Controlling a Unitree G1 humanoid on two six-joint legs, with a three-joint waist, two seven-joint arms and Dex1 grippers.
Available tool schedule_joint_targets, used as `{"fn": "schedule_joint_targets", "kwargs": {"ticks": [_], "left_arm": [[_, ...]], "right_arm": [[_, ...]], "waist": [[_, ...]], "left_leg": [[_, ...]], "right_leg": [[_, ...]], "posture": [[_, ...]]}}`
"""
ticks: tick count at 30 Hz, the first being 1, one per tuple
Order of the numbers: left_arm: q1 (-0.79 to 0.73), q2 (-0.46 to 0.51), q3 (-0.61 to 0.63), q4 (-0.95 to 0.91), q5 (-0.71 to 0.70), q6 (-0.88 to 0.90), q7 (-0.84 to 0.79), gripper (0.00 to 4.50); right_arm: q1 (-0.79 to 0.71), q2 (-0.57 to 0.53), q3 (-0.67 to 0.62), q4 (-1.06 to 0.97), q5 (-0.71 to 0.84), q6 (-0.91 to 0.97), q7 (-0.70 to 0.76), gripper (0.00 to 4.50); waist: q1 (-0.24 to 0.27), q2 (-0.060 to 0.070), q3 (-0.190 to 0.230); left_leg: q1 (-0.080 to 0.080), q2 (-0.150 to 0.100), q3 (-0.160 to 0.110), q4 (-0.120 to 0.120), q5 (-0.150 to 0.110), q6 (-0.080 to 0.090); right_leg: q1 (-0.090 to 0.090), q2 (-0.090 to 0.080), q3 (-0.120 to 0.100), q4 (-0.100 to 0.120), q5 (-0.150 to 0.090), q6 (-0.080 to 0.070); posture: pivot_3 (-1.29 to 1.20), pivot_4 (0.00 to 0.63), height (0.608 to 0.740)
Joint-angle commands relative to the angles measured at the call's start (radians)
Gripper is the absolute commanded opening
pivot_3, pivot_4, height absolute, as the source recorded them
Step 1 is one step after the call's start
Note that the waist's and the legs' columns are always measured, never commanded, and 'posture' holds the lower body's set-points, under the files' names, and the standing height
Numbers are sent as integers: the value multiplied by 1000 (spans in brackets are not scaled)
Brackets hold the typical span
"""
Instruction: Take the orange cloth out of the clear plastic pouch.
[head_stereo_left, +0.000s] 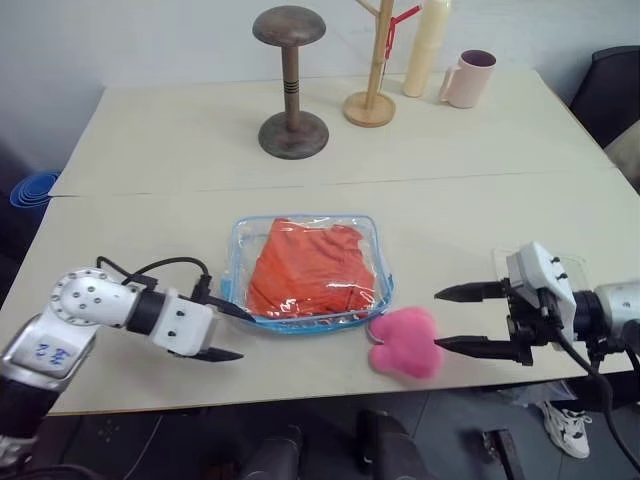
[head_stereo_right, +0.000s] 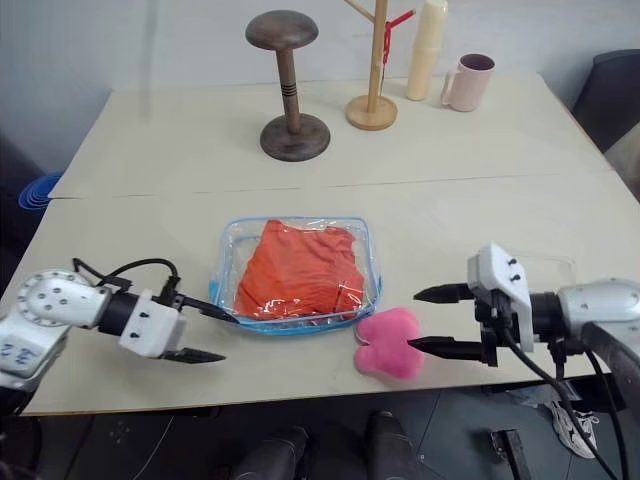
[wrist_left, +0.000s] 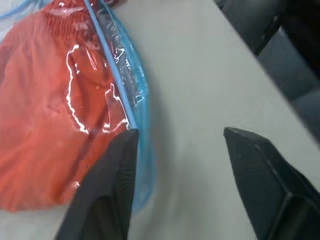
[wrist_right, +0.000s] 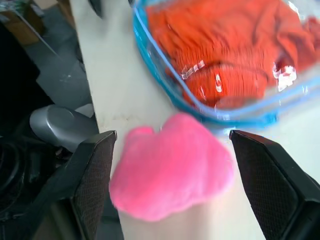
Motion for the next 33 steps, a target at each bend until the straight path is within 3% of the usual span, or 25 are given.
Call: {"fn": "schedule_joint_targets", "kwargs": {"ticks": [1,5,8,9,11,19,21,27,33], "left_arm": [[19,75,146,-116,-258,308,5,3403],[-66,78,217,-158,-516,573,55,3403],[-126,31,197,-186,-537,636,111,3403],[-139,13,184,-197,-525,641,126,3418],[-156,-17,171,-211,-504,653,146,3427],[-175,-51,175,-219,-459,672,172,3427],[-178,-55,177,-218,-454,674,169,3427],[-187,-70,170,-220,-435,675,167,3427],[-196,-86,161,-218,-409,667,165,3427]], "right_arm": [[43,45,-16,-33,-30,-24,-69,3799],[64,106,61,-11,-81,-48,-118,3799],[39,159,133,13,-102,-49,-143,3799],[25,185,154,30,-109,-53,-159,3615],[9,219,168,52,-100,-43,-174,3198],[11,224,118,45,-39,-28,-160,461],[6,215,102,52,-47,-47,-153,19],[-32,179,38,54,-73,-151,-99,19],[-90,36,56,153,-231,-337,20,19]], "waist": [[0,0,0],[-1,0,0],[-2,0,0],[-3,0,0],[-6,0,0],[-3,0,0],[-3,0,0],[-2,0,0],[-3,0,0]], "left_leg": [[1,0,0,0,0,0],[1,0,0,1,0,0],[2,0,0,2,0,-1],[2,0,0,2,0,-1],[2,0,0,1,0,-1],[2,0,0,1,-1,-1],[2,0,0,1,-1,-1],[2,0,1,2,-1,-1],[2,0,1,2,-1,-1]], "right_leg": [[0,0,0,0,0,0],[1,0,0,1,0,0],[2,0,1,1,0,0],[2,0,1,1,0,0],[1,0,1,1,0,0],[1,1,1,0,0,0],[1,1,1,1,0,0],[1,1,1,0,0,0],[1,1,1,0,0,0]], "posture": [[0,150,740],[0,150,740],[0,150,740],[0,150,740],[0,150,740],[0,150,740],[0,150,740],[0,150,740],[0,150,740]]}}
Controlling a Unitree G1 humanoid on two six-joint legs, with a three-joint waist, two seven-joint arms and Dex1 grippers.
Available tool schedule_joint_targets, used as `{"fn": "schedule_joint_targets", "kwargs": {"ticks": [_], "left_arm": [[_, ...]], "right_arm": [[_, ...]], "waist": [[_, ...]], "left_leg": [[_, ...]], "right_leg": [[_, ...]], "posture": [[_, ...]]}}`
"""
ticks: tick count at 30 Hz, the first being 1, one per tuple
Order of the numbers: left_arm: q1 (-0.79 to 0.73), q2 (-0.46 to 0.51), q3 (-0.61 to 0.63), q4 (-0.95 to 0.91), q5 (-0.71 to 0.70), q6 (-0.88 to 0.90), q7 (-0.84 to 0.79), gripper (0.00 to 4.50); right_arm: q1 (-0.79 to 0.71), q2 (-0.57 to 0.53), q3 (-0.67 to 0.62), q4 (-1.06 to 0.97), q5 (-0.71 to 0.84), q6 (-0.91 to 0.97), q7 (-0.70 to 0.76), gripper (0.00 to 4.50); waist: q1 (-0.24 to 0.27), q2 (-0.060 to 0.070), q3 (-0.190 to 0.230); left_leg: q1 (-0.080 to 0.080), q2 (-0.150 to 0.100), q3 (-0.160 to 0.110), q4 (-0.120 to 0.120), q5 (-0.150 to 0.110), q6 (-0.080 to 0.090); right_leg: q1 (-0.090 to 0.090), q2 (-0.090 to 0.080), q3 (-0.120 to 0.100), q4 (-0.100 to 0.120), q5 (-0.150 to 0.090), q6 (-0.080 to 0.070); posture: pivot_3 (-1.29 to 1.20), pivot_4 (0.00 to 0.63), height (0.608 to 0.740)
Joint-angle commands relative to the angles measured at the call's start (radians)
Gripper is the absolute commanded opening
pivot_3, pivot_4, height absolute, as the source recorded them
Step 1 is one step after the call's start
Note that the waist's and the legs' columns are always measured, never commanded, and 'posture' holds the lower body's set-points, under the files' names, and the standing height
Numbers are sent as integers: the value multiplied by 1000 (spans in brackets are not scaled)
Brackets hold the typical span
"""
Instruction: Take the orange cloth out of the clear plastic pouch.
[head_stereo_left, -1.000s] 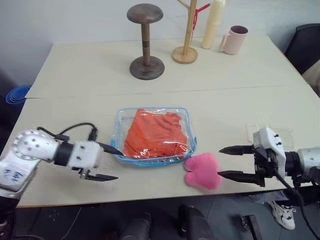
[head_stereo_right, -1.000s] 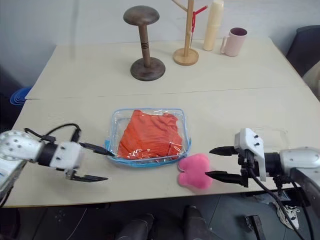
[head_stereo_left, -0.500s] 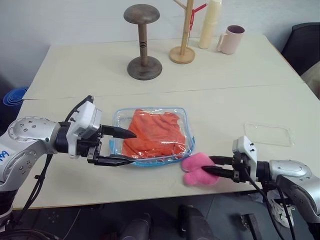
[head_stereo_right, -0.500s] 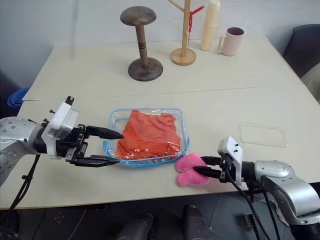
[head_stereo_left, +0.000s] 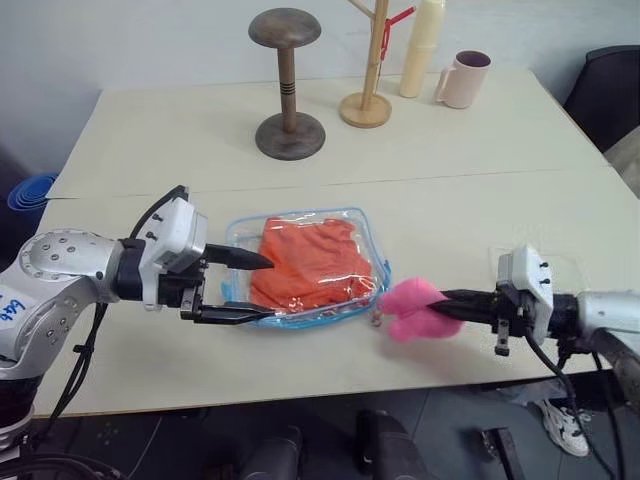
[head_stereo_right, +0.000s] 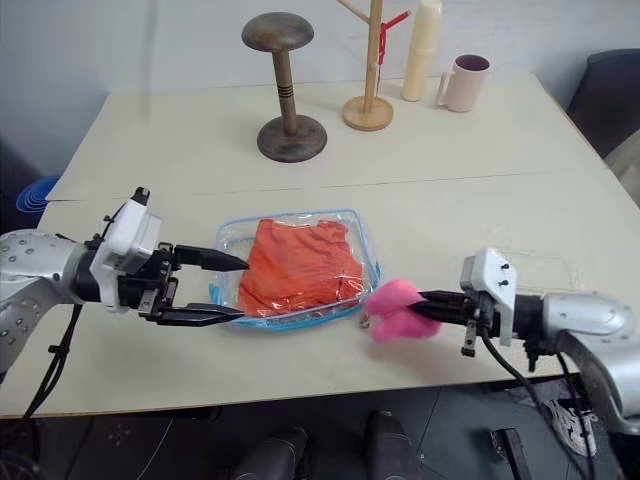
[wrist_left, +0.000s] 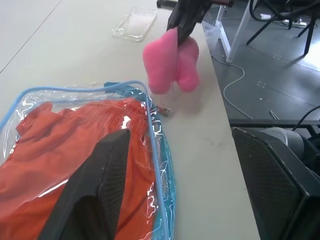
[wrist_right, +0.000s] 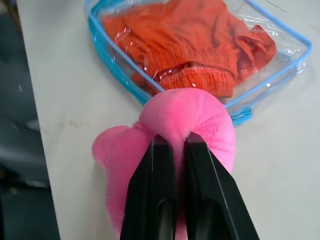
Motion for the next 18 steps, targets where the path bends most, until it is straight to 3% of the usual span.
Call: {"fn": "schedule_joint_targets", "kwargs": {"ticks": [1,7,12,18], "left_arm": [[-17,-9,11,-25,13,-15,-5,3427],[-26,-34,-8,-28,30,-20,-16,3427],[-54,-58,-65,-31,52,-31,-48,3427],[-78,-93,-128,-25,93,-44,-72,3427]], "right_arm": [[-54,-58,-18,83,-68,-100,54,19],[-204,29,28,75,-32,-128,29,19],[-299,116,232,-9,-33,-123,104,19],[-401,190,435,55,-130,-201,213,19]], "waist": [[0,0,0],[-3,0,0],[-2,0,0],[-2,0,0]], "left_leg": [[0,0,0,0,0,0],[0,2,1,0,0,-1],[0,2,1,1,-1,-1],[-1,2,1,2,-1,-1]], "right_leg": [[0,0,0,0,0,0],[0,1,0,0,0,0],[0,1,0,0,0,0],[0,1,0,0,0,0]], "posture": [[0,150,740],[0,150,740],[0,150,740],[0,150,740]]}}
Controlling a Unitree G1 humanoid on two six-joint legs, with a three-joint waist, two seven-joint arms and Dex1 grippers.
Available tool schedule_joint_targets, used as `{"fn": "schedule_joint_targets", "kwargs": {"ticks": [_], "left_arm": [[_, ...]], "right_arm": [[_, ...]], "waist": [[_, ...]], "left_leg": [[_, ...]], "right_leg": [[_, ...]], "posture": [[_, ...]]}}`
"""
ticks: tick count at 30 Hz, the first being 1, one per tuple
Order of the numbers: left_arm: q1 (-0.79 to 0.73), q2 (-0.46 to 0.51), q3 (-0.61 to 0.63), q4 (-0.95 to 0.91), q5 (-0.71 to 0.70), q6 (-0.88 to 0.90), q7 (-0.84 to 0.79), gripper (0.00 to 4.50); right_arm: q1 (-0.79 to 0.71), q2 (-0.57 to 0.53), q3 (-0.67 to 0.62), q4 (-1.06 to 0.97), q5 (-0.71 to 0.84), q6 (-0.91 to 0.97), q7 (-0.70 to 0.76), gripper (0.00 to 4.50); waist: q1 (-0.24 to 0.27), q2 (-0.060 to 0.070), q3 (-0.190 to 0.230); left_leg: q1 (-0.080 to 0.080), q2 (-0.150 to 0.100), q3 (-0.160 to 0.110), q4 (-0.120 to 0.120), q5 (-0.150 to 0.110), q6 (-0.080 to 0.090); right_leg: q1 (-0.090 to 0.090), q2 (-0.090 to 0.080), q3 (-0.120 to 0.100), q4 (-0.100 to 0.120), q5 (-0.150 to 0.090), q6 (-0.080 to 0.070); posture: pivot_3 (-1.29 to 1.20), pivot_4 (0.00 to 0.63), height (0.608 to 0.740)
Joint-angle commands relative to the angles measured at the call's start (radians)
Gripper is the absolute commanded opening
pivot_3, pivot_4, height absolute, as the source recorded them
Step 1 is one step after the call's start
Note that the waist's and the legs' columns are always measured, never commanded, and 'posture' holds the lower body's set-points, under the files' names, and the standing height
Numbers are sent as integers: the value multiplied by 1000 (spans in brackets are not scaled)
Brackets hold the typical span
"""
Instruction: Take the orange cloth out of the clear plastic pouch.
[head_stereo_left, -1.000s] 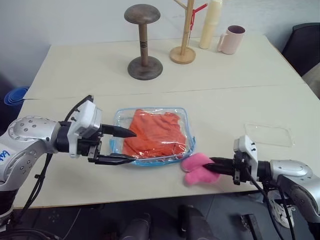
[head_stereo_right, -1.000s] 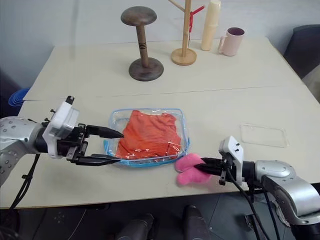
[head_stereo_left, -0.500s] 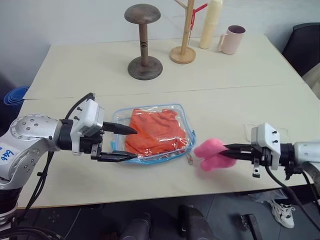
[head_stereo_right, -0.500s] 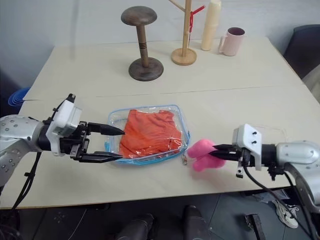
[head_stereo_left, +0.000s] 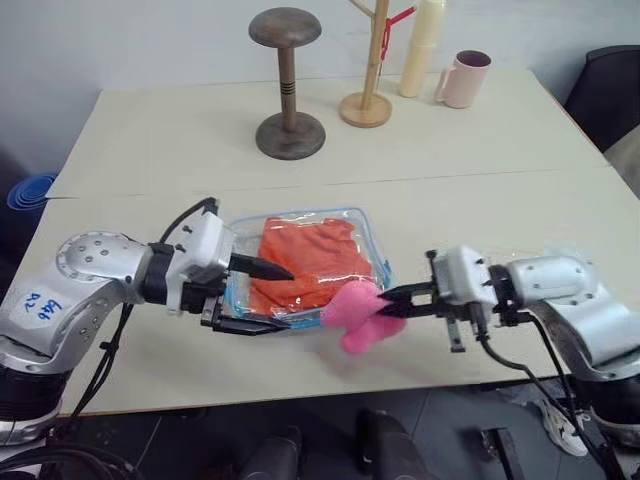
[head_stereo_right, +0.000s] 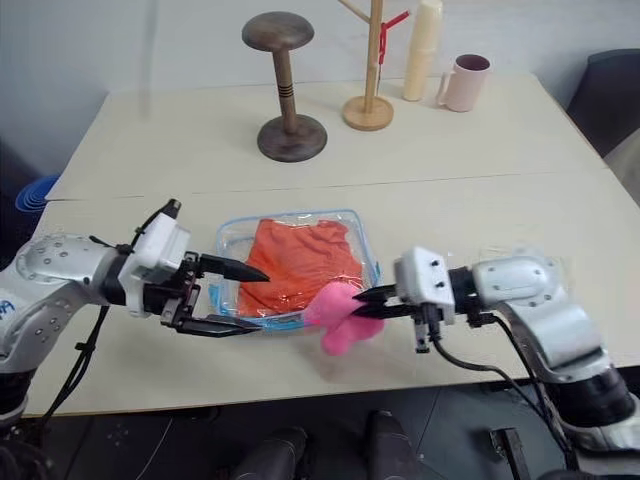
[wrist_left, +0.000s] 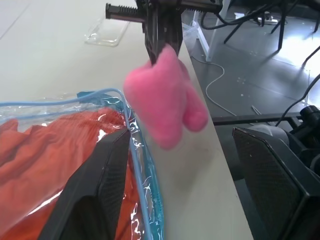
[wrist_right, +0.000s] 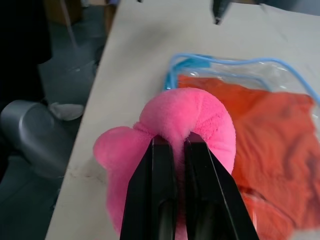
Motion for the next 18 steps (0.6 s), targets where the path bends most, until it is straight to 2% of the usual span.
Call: {"fn": "schedule_joint_targets", "kwargs": {"ticks": [1,6,9,13,18], "left_arm": [[-23,-22,-24,-20,23,-16,-8,3427],[-17,-37,-53,-29,45,-11,-19,3427],[-20,-41,-58,-33,43,0,-20,3427],[-32,-51,-79,-24,58,-6,-25,3427],[-85,-107,-154,29,127,-50,-46,3427]], "right_arm": [[-44,45,105,65,-85,-90,56,19],[-59,114,207,222,-227,-223,50,19],[-53,146,231,252,-270,-261,37,905],[-16,124,206,179,-240,-217,37,2266],[40,60,74,4,-159,-124,-18,3919]], "waist": [[0,0,0],[-1,0,0],[-4,0,0],[-5,0,0],[2,0,0]], "left_leg": [[0,0,0,0,0,0],[0,-1,0,1,0,0],[0,0,0,1,0,0],[0,0,0,1,0,0],[0,-1,-1,2,0,0]], "right_leg": [[0,0,0,0,0,0],[0,0,0,1,0,0],[-1,0,0,1,0,0],[-1,0,0,2,0,0],[0,0,0,1,0,0]], "posture": [[0,150,740],[0,150,740],[0,150,740],[0,150,740],[0,150,740]]}}
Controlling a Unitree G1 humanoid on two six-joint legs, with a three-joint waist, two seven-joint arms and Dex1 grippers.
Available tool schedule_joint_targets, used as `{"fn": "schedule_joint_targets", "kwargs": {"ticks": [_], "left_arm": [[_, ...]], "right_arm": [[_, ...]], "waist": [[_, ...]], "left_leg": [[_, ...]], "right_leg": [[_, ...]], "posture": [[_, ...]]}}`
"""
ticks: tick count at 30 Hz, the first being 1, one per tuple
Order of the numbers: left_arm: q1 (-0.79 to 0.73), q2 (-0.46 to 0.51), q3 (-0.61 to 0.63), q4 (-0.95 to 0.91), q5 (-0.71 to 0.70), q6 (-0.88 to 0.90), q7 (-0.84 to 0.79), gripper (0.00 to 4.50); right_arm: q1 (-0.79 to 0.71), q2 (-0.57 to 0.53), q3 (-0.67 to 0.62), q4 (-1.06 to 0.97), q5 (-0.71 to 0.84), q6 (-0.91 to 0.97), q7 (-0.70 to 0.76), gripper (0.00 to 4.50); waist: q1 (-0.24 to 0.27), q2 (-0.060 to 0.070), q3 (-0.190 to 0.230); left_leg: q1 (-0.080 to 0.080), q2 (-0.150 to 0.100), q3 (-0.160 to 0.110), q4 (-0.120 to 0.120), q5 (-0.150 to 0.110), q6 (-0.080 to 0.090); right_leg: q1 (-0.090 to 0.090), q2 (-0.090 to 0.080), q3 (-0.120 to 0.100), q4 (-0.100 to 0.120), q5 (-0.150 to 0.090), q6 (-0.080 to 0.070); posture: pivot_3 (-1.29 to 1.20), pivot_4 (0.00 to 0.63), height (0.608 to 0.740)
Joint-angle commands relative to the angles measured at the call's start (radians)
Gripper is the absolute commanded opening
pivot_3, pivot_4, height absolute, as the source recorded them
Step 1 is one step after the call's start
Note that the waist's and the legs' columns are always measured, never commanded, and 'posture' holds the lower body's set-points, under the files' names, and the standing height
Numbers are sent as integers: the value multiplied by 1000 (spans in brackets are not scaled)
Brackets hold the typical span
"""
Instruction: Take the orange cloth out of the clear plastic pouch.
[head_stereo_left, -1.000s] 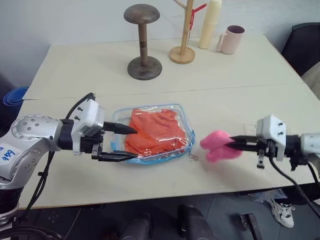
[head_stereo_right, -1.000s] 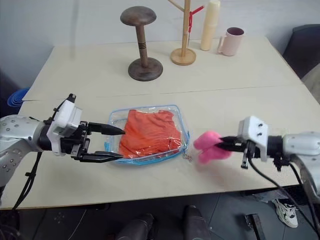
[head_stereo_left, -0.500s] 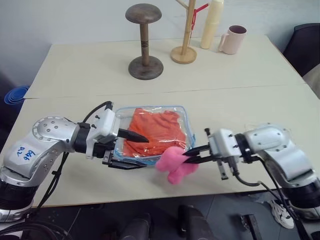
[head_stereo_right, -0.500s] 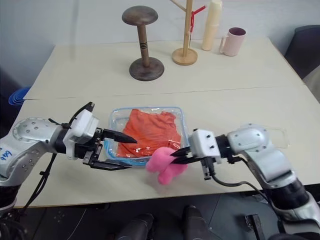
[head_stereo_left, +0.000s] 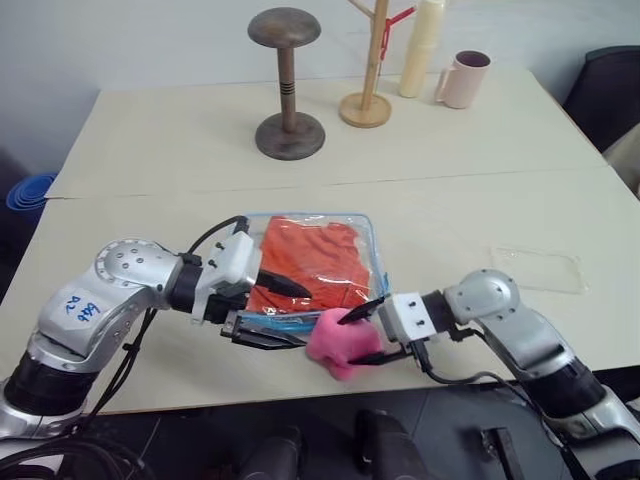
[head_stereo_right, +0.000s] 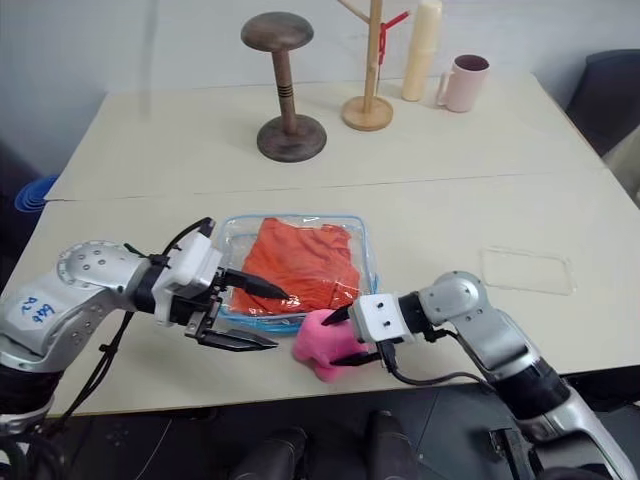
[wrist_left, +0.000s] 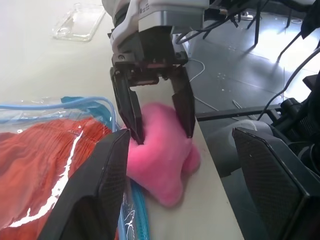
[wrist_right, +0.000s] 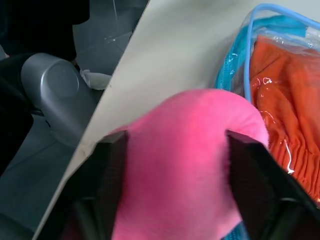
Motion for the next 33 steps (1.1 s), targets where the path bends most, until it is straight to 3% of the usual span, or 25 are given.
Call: {"fn": "schedule_joint_targets", "kwargs": {"ticks": [1,2,5,8,10,13,18,21,24,27,30,33], "left_arm": [[-63,-49,-57,36,68,-59,-23,3427],[-80,-67,-75,55,87,-71,-27,3427],[-143,-145,-154,135,166,-119,-32,3427],[-177,-233,-243,219,280,-200,-14,3427],[-179,-271,-266,230,281,-187,-25,3427],[-178,-291,-293,236,296,-176,-44,3427],[-159,-283,-350,267,401,-245,-62,3427],[-147,-270,-358,279,447,-287,-70,2811],[-137,-259,-346,272,461,-296,-70,1878],[-121,-241,-324,246,453,-283,-70,991],[-108,-233,-308,227,444,-268,-64,160],[-98,-236,-295,217,444,-255,-49,22]], "right_arm": [[14,-40,-139,-155,100,93,-64,4268],[13,-47,-179,-189,143,140,-84,4475],[2,-97,-325,-263,334,330,-126,4475],[10,-155,-422,-267,396,398,-142,4475],[32,-197,-435,-232,323,343,-137,4475],[69,-252,-374,-108,87,94,-127,4475],[43,-221,-242,88,-178,-274,-182,4475],[17,-163,-186,169,-239,-388,-219,4500],[3,-119,-148,216,-266,-469,-231,4500],[-16,-82,-130,251,-265,-507,-241,3891],[-27,-58,-120,267,-253,-519,-240,2799],[-39,-41,-105,289,-257,-539,-239,1814]], "waist": [[5,0,0],[5,0,0],[4,0,0],[6,-1,0],[5,-1,0],[0,-1,0],[-3,-1,0],[-3,-1,0],[-2,-1,0],[-1,-1,0],[-1,-1,0],[-1,-1,0]], "left_leg": [[0,0,0,0,0,0],[-1,-1,-1,1,0,0],[-1,-1,-1,2,0,0],[-1,-1,-1,2,0,0],[-1,-1,-1,1,-1,1],[-1,-1,0,1,-1,1],[0,-1,4,1,-1,1],[0,-1,5,2,-1,1],[0,-1,4,2,-1,1],[0,-1,4,2,-1,1],[0,-1,4,2,-1,1],[0,-1,4,2,-1,1]], "right_leg": [[0,0,0,0,0,0],[0,0,0,0,0,0],[0,0,0,0,0,0],[1,-1,-1,0,0,0],[1,-1,0,0,0,0],[0,-1,0,0,0,0],[-1,0,0,2,0,0],[-1,0,0,2,0,0],[-1,0,0,2,0,0],[-1,0,0,2,0,0],[-1,0,0,2,0,0],[-1,0,0,3,0,0]], "posture": [[0,150,740],[0,150,740],[0,150,740],[0,150,740],[0,150,740],[0,150,740],[0,150,740],[0,150,740],[0,150,740],[0,150,740],[0,150,740],[0,150,740]]}}
